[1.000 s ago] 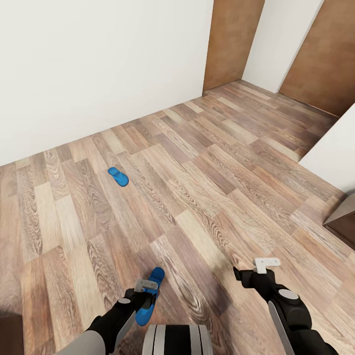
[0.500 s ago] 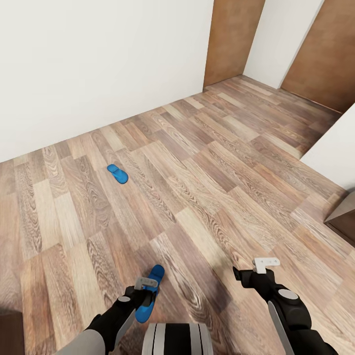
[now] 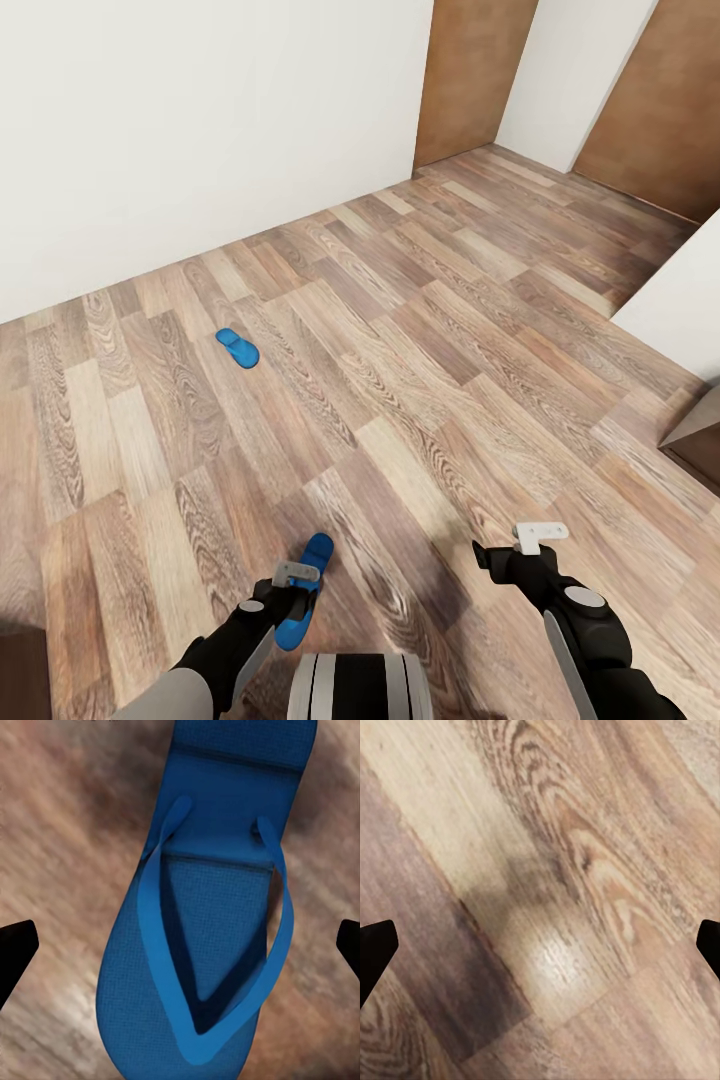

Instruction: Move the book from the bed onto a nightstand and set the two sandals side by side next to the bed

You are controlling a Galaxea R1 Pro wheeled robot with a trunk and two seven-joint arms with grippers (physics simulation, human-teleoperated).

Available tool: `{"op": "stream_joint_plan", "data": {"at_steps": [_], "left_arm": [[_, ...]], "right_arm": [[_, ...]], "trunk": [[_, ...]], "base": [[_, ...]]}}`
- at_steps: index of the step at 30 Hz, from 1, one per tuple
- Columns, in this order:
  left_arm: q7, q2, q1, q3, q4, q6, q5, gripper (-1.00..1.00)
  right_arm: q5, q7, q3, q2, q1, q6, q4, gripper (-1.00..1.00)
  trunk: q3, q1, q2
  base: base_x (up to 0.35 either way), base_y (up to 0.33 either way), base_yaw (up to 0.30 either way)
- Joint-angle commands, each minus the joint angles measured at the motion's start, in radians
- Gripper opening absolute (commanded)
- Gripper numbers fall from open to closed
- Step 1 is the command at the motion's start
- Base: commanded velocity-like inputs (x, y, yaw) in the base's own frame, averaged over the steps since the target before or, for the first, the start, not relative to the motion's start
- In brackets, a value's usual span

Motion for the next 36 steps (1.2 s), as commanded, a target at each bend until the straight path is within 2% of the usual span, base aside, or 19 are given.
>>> {"op": "stream_joint_plan", "data": {"at_steps": [1,22,28,34,36], "left_arm": [[0.002,0.001,0.0,-0.004,-0.002,0.005,-0.001,1.0],[0.003,-0.006,0.0,-0.004,-0.014,-0.001,-0.002,1.0],[0.002,-0.005,0.0,-0.004,-0.016,-0.001,-0.002,1.0],[0.002,-0.005,0.0,-0.004,-0.017,-0.001,-0.002,1.0],[0.002,-0.005,0.0,-0.004,-0.017,-0.001,-0.002,1.0]], "right_arm": [[0.0,0.002,-0.001,0.0,0.0,0.005,-0.001,1.0],[-0.001,0.002,-0.001,0.001,0.0,0.005,-0.001,1.0],[-0.001,0.002,-0.001,0.0,0.0,0.005,-0.001,1.0],[-0.002,0.002,-0.001,0.001,0.0,0.005,-0.001,1.0],[-0.002,0.002,-0.001,0.0,0.0,0.005,-0.001,1.0]], "trunk": [[-0.001,0.0,0.0],[-0.001,0.0,0.0],[-0.024,0.003,-0.002],[-0.024,0.003,-0.002],[-0.032,0.003,-0.002]], "base": [[0.0,0.0,0.0],[0.0,0.0,0.0],[0.0,0.0,0.0],[0.0,0.0,0.0],[0.0,0.0,0.0]]}}
